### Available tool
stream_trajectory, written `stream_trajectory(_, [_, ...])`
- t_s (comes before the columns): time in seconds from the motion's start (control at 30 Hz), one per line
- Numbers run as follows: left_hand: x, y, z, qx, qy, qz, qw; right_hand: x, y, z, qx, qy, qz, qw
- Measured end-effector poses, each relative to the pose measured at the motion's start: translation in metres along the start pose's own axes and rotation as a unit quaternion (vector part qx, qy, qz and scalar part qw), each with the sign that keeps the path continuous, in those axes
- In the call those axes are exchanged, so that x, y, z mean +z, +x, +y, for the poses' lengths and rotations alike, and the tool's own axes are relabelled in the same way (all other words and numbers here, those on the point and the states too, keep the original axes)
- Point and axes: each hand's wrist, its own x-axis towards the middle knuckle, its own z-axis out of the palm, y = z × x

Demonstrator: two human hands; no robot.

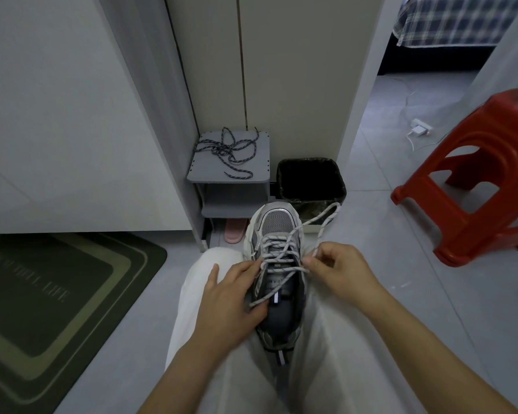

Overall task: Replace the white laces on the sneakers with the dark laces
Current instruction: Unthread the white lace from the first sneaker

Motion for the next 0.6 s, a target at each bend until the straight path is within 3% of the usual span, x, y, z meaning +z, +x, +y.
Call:
stream_trajectory(0.17, [0.003, 0.0, 0.001, -0.004, -0.009, 0.009, 1.0, -0.021, 0.007, -0.005, 0.043, 0.179, 0.114, 0.976])
stream_trajectory(0.23, [0.004, -0.001, 0.0, -0.001, -0.006, 0.014, 1.0, -0.02, 0.006, -0.008, 0.037, 0.185, 0.099, 0.977])
stream_trajectory(0.4, [0.005, -0.001, 0.001, 0.009, 0.003, 0.029, 1.0, 0.0, -0.006, -0.006, 0.028, 0.001, -0.023, 0.999])
stream_trajectory(0.6, [0.006, -0.002, -0.001, 0.002, -0.008, 0.026, 1.0, 0.0, -0.005, -0.006, 0.021, -0.079, 0.034, 0.996])
